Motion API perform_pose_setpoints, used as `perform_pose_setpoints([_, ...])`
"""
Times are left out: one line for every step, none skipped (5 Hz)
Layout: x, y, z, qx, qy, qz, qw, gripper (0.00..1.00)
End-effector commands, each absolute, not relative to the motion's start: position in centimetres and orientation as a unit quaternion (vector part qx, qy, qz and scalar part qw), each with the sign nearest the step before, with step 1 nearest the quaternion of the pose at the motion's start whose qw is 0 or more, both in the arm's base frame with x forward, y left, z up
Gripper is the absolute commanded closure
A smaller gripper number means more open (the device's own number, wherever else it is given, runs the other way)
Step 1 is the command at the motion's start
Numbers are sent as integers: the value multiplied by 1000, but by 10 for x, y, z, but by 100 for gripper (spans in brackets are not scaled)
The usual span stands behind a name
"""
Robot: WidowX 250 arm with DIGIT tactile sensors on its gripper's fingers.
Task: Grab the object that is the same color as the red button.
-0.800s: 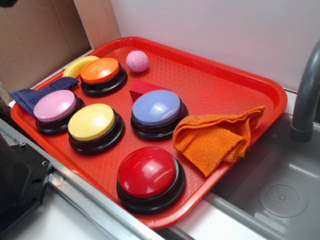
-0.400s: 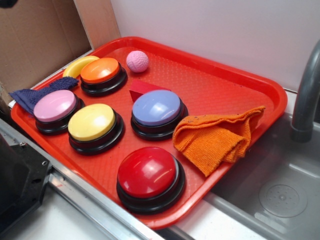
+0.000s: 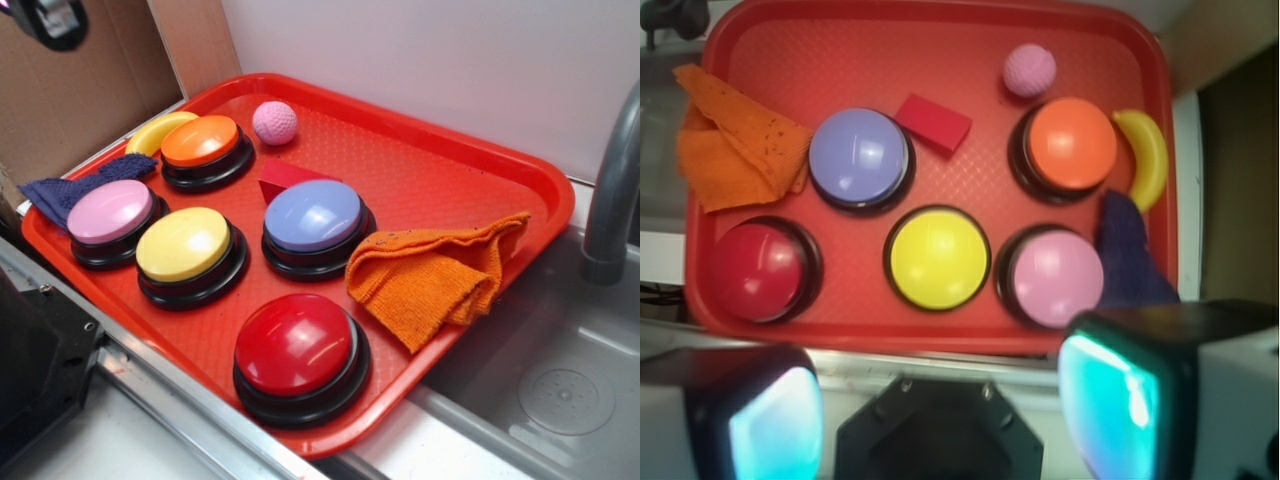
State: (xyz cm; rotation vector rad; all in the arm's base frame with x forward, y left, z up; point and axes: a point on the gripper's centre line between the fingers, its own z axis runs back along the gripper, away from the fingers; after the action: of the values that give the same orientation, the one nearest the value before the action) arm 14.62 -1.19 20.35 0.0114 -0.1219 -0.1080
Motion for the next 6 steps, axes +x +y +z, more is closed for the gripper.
perform_pose_setpoints([200,9,165,4,-100,-183,978,0])
perform_pose_setpoints([228,20,139,18,-115,-256,960,0])
perform_pose_setpoints([249,25,120,21,-127,-312,941,0])
perform_pose_setpoints([267,22,95,36,-124,-366,922,0])
perform_pose_setpoints([269,17,84,40,-122,-395,910,0])
perform_pose_setpoints([272,16,66,41,-113,-413,903,0])
